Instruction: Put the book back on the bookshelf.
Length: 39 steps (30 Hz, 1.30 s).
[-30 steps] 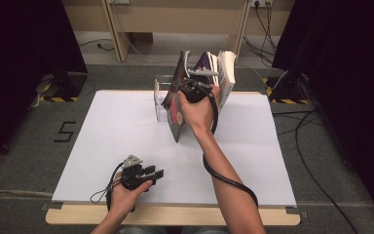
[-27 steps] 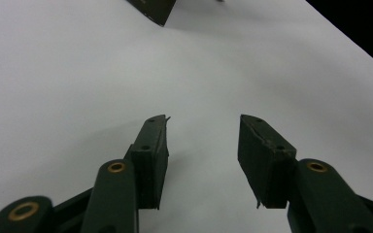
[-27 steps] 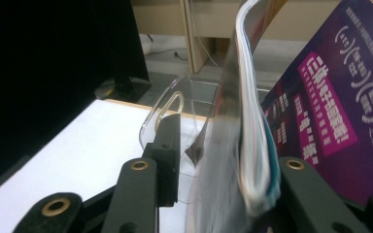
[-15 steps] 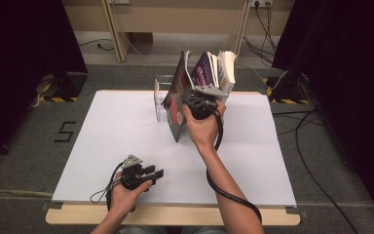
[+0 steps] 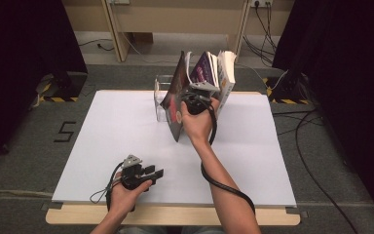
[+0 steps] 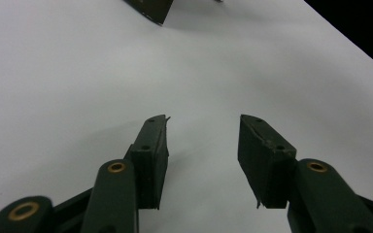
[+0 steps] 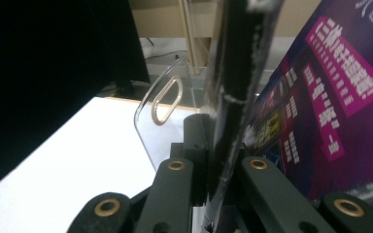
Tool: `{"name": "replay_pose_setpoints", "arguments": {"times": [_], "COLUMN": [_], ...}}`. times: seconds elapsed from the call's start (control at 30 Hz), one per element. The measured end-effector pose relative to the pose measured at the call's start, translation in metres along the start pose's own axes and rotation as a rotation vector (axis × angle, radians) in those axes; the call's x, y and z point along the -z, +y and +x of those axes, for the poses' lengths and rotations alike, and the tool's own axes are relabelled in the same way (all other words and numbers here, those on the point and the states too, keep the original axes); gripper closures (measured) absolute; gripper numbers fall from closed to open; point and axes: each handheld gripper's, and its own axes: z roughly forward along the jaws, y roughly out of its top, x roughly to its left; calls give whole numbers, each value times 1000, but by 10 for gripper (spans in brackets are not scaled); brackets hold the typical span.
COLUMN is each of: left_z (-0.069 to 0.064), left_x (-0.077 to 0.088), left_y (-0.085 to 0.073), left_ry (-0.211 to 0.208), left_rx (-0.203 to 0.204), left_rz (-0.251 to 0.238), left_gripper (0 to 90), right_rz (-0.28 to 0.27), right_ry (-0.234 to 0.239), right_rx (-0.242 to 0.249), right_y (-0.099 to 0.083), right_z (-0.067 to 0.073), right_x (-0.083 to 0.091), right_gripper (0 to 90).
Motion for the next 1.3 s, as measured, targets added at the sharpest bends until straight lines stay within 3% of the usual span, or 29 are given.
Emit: {"name": "replay_pose_setpoints", "arguments": {"times": [0.33,0.57,0.73,0.9,1.13,1.3], "left_z": [1,2,3,3,3,2], "left_x": [0,1,1,1,2,1], "left_y": [0,0,0,0,0,0], "left_ry": [1,2,4,2,1,-1], "left_rx": [3,3,6,5,4,0], "left_rz": [1,-1,-2,-2,-2,0], "left_gripper": [535,536,535,535,535,535], "right_rz": [-42,-75,-93,-93,-104,-69], "right_ry": [-19,-27,-62,-79,-89,-63], "right_rx": [80,77,79,81,80,58], "right_y": [16,26,30,25,21,12], "right_z": [17,23,24,23,27,25], "right_x": [-8,-17,-27,-38,-40,-40], "right_gripper": [872,872,872,872,868,792]}}
